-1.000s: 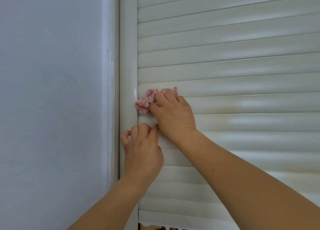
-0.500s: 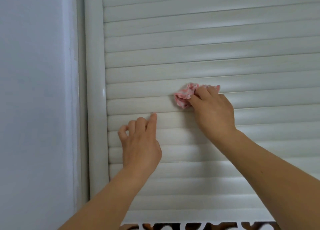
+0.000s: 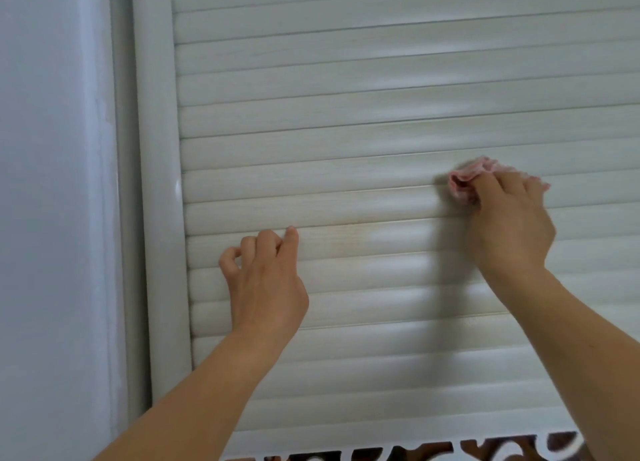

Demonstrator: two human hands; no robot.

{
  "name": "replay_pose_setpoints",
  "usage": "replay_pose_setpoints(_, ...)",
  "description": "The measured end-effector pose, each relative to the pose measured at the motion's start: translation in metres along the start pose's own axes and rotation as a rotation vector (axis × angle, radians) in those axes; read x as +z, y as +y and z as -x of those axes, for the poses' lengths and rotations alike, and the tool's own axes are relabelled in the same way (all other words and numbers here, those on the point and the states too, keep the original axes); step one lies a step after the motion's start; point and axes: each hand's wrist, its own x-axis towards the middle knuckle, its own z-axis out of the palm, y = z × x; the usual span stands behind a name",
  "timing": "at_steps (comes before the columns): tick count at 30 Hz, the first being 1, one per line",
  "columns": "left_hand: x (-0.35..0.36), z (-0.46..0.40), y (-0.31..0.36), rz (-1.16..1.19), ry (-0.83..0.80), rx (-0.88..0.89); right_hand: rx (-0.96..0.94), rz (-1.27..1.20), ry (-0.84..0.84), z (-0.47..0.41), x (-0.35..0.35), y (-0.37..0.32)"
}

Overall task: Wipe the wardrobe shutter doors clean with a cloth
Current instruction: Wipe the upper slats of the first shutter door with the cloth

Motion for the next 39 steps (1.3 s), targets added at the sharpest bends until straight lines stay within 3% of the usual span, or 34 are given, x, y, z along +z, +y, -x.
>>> replay_pose_setpoints(2, 0.0, 0.0, 0.0, 0.0, -0.003, -0.005, -0.034, -0.051, 0.014, 0.004, 0.005, -0.022)
replay_pose_setpoints(8, 0.001, 0.002, 0.0, -0.012, -0.017, -0.003, -0.372, -0.06, 0.029, 0.027, 0.015, -0.103)
replay_pose_setpoints(12, 0.0, 0.003, 0.001, -0.061, -0.033, 0.009, -0.499, -0.023, 0.0, 0.025, 0.011, -0.108)
replay_pose_setpoints(15, -0.002, 0.003, 0.001, -0.064, -0.06, 0.0, -0.431, 0.077, -0.062, 0.015, -0.001, -0.078)
replay_pose_setpoints(17, -0.002, 0.004, 0.003, -0.054, -0.069, -0.011, -0.27, 0.098, -0.176, 0.01, 0.0, -0.06)
replay_pose_setpoints(19, 0.001, 0.005, 0.006, -0.043, -0.064, -0.023, -0.192, 0.006, -0.113, 0.014, -0.002, -0.064)
replay_pose_setpoints(25, 0.006, 0.007, 0.016, -0.021, -0.064, -0.074, -0.47, -0.005, -0.022, 0.025, -0.002, -0.074)
replay_pose_setpoints(30, 0.003, 0.007, 0.014, -0.018, -0.089, -0.086, -0.275, 0.059, -0.077, 0.005, -0.001, -0.005)
replay_pose_setpoints(35, 0.009, 0.007, 0.013, 0.025, -0.033, -0.092, 0.012, -0.069, 0.053, 0.006, 0.002, 0.034)
replay_pose_setpoints(39, 0.011, 0.008, 0.012, 0.067, -0.006, -0.104, -0.077, -0.097, 0.167, 0.029, 0.021, 0.02)
